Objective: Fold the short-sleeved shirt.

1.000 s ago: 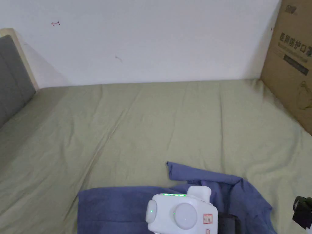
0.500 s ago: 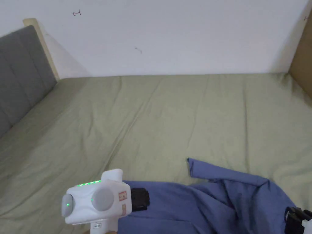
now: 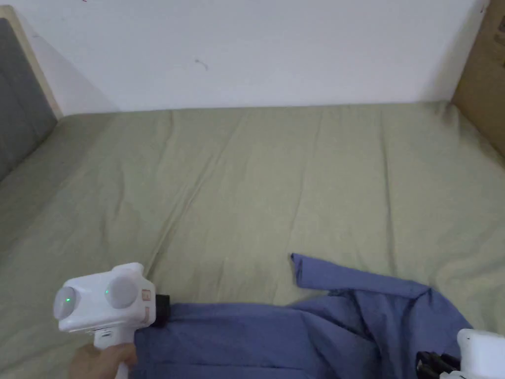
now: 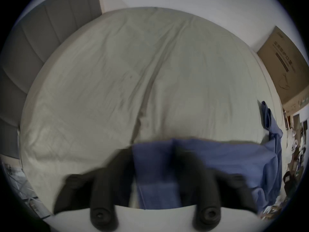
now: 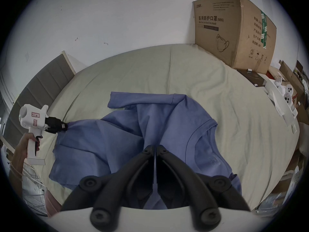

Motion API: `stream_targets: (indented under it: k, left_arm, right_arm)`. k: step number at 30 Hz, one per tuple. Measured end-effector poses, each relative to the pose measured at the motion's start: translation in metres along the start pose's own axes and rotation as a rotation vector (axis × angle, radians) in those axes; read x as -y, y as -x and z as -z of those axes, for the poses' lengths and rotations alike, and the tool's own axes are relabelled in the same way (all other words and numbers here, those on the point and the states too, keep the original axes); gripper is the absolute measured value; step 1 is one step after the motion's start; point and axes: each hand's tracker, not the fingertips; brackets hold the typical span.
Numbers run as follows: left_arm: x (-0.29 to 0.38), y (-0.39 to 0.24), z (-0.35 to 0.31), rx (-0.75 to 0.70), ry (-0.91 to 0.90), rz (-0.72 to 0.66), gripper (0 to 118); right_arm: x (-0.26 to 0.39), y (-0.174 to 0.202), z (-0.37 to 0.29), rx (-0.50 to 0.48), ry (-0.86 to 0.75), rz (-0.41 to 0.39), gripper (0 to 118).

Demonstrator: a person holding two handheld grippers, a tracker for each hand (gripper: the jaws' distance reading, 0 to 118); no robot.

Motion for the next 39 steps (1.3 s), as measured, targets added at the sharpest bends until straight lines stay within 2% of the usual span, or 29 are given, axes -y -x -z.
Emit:
stream_targets:
  k: [1,4,5,6,9,10,11,15,17,20,21,22,23,24,25,26,28,29,34,38,39]
  left_arm:
    - [-0.001,-0.002,-0.003,-0.043,-0.012,0.007,2]
    - [0.004,-0.008,-0.016,-0.018,-0.006,0.028,2]
    - [0.006,-0.011,-0.020,-0.027,-0.020,0.045,2]
    - [0.005,-0.011,-0.023,-0.028,-0.028,0.053,2]
    - [0.004,-0.009,-0.036,-0.011,-0.046,0.037,2]
    - [0.003,-0.006,-0.042,0.008,-0.058,0.029,2]
    - [0.002,-0.005,-0.046,0.032,-0.066,0.019,2]
    - [0.004,-0.008,-0.059,0.027,-0.080,0.034,2]
    - [0.005,-0.008,-0.058,0.032,-0.074,0.041,2]
    - [0.007,-0.007,-0.053,0.028,-0.058,0.035,2]
    - [0.008,-0.006,-0.052,0.028,-0.052,0.029,2]
    - [0.008,-0.006,-0.050,0.031,-0.045,0.027,2]
    - [0.009,-0.006,-0.051,0.031,-0.044,0.026,2]
    - [0.009,-0.006,-0.051,0.030,-0.043,0.028,2]
    - [0.008,-0.002,-0.047,0.031,-0.040,0.026,2]
    - [0.007,0.000,-0.046,0.031,-0.042,0.025,2]
    - [0.005,-0.001,-0.047,0.035,-0.047,0.029,2]
    - [0.005,-0.002,-0.048,0.032,-0.050,0.036,2]
    - [0.002,-0.001,-0.061,0.037,-0.069,0.032,2]
    - [-0.005,0.001,-0.087,0.049,-0.113,0.038,2]
    - [-0.007,0.001,-0.095,0.057,-0.129,0.044,2]
  right_arm:
    - [-0.001,-0.002,0.000,-0.006,0.002,0.005,4]
    - [-0.011,-0.008,-0.008,-0.022,-0.012,0.040,5]
    - [-0.017,-0.013,-0.008,-0.011,-0.024,0.057,9]
    - [-0.024,-0.018,-0.006,-0.016,-0.029,0.065,30]
    - [-0.054,-0.032,0.001,-0.039,-0.034,0.056,106]
    - [-0.067,-0.035,0.006,-0.060,-0.046,0.034,114]
    - [-0.078,-0.038,0.013,-0.057,-0.059,0.014,115]
    - [-0.126,-0.038,0.059,0.026,-0.004,-0.125,115]
    - [-0.140,-0.038,0.096,0.013,0.087,-0.189,115]
    - [-0.143,-0.047,0.157,0.047,0.219,-0.191,114]
    - [-0.140,-0.051,0.175,0.068,0.268,-0.179,106]
    - [-0.137,-0.056,0.189,0.076,0.311,-0.176,91]
    - [-0.134,-0.063,0.196,0.059,0.335,-0.118,64]
    - [-0.133,-0.068,0.196,0.009,0.321,-0.036,57]
    - [-0.138,-0.073,0.188,0.008,0.270,-0.013,56]
    - [-0.140,-0.075,0.186,-0.003,0.286,0.001,51]
    - [-0.139,-0.073,0.175,0.011,0.277,-0.041,19]
    - [-0.139,-0.073,0.175,0.014,0.279,-0.045,12]
    - [-0.141,-0.073,0.163,-0.011,0.264,-0.043,10]
    - [-0.161,-0.078,0.131,-0.085,0.187,0.037,10]
    - [-0.169,-0.079,0.120,-0.071,0.165,0.035,10]
